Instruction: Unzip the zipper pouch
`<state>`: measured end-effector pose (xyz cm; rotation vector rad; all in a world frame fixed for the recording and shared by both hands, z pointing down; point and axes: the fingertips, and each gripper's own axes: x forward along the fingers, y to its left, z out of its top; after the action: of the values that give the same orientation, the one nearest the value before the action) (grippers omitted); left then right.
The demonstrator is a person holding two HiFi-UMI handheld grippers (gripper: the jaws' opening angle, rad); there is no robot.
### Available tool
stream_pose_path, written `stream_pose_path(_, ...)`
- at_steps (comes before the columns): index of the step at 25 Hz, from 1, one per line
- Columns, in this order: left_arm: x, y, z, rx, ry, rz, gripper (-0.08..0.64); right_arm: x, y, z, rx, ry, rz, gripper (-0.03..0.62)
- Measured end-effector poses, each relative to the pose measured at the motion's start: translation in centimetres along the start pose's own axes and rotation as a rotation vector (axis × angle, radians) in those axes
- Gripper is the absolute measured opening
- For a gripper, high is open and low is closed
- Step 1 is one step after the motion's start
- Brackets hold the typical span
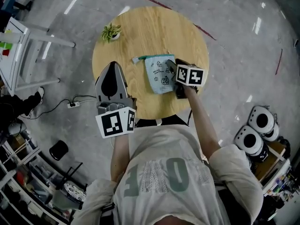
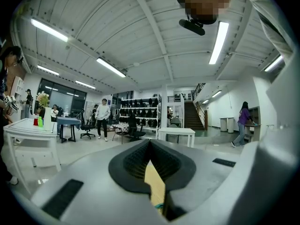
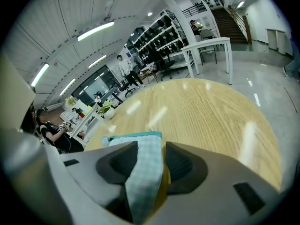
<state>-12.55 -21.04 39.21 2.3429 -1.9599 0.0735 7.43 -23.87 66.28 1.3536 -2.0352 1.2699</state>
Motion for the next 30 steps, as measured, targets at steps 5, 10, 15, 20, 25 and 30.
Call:
stream_pose_path(5,0.1,0.1,-0.3,-0.001,0.003,0.006,0.025,0.2,-0.3,-0.1,0.007,0.011,-0.004,0.153)
stream_pose_path(10,-0.1,0.1,-0.3,0.000,0.003,0.012,0.025,0.3,-0.4,-0.4,0.008,0.013,-0.010,0.054)
stream_pose_path(15,-0.4,0.3,-0.1,-0.001,-0.003,0.016,0.025,-0.4,0.0,0.3,-0.015,-0.017,-0.017,0.037)
stream_pose_path(20,-1.0,0.3,0.4,-0.002,-0.020,0.020,0.025,-2.3,1.4,2.9,-0.078,-0.099,-0.016,0.035)
stream_pose_path(25,-1.8,0.1,1.7,-0.002,-0.062,0.014,0.025,-5.4,3.2,6.6,-0.175,-0.212,-0.027,0.034)
stream_pose_path(30,-2.4,0.2,3.6,-0.004,-0.112,0.012,0.025,-9.2,5.7,10.8,-0.271,-0.339,-0.041,0.034)
